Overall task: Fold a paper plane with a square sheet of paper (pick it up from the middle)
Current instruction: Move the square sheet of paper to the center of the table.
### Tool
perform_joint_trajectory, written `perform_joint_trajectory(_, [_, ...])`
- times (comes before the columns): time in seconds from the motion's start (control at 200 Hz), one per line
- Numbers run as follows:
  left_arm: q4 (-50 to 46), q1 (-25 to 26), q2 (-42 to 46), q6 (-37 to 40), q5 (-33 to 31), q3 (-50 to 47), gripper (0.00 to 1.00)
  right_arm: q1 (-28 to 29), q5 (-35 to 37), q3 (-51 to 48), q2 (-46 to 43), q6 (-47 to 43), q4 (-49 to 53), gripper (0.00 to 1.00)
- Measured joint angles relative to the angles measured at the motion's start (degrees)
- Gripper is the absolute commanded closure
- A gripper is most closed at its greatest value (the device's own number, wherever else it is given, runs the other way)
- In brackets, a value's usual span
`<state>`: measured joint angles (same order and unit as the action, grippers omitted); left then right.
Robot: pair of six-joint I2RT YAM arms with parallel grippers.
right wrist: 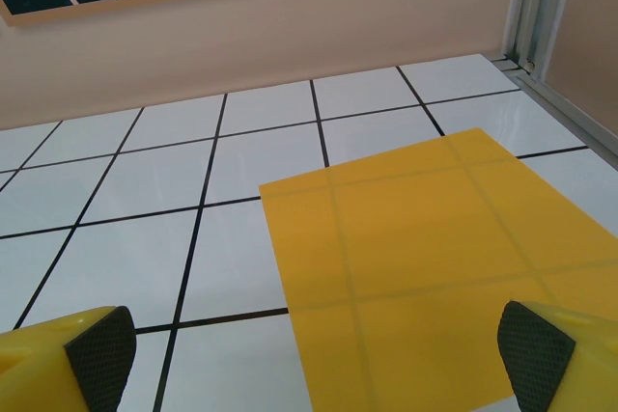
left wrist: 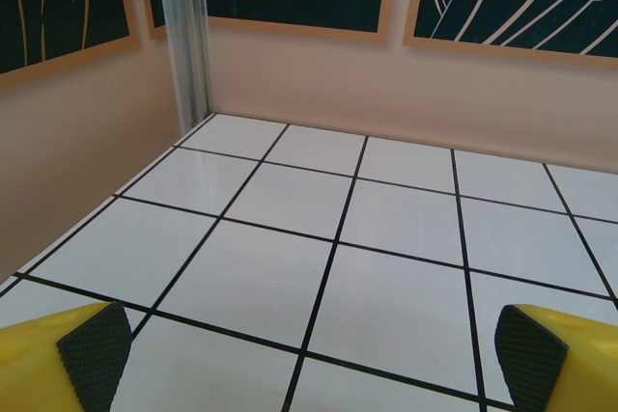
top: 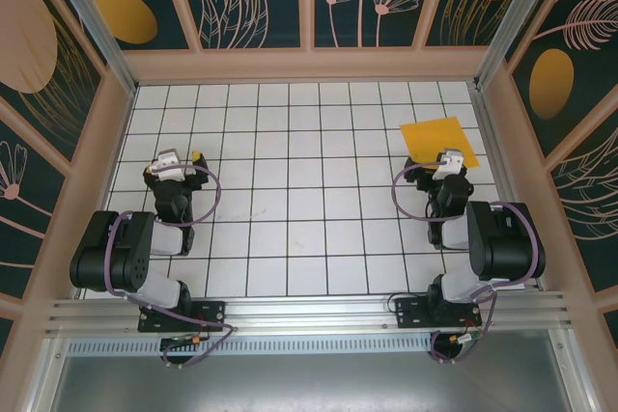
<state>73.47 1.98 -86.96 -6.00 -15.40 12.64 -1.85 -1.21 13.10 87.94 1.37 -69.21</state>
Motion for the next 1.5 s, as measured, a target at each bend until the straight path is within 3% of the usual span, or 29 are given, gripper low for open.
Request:
perform_joint_trajectory(0.385, [0.0, 0.0, 0.0, 0.0, 0.0, 0.0, 0.01, 0.0, 0.5, 0.3, -0.4, 0.1, 1.4, 0.01])
perform_joint_trajectory(0.535, [-5.1, 0.0, 3.8, -0.3, -1.4, 0.5, 0.02, 0.0, 3.8, 5.3, -7.8, 1.7, 14.5, 0.01])
perform_joint_trajectory(0.656, [-14.9, 0.0, 10.6, -2.5, -3.0, 3.8, 0.02, 0.0, 5.8, 12.8, -13.8, 6.5, 26.9, 0.01])
perform_joint_trajectory(0.761, [-25.8, 0.0, 17.4, -5.7, -2.8, 8.3, 0.01, 0.0, 6.6, 21.6, -13.9, 11.8, 39.8, 0.01])
perform_joint_trajectory(0.911, [-43.4, 0.0, 22.9, -11.5, 0.5, 18.1, 0.02, 0.0, 4.2, 33.9, -6.8, 17.0, 54.6, 0.01])
perform_joint_trajectory(1.061, [-54.7, 0.0, 24.2, -16.6, 5.9, 23.2, 0.02, 0.0, 0.9, 41.5, 2.3, 21.0, 65.4, 0.01])
perform_joint_trajectory(1.296, [-66.0, 0.0, 21.0, -20.7, 13.5, 26.4, 0.01, 0.0, -3.3, 51.6, 16.0, 24.7, 74.8, 0.05])
perform_joint_trajectory(1.501, [-69.5, 0.0, 18.1, -21.4, 16.8, 27.9, 0.01, 0.0, -4.4, 62.0, 25.7, 26.5, 80.1, 0.08])
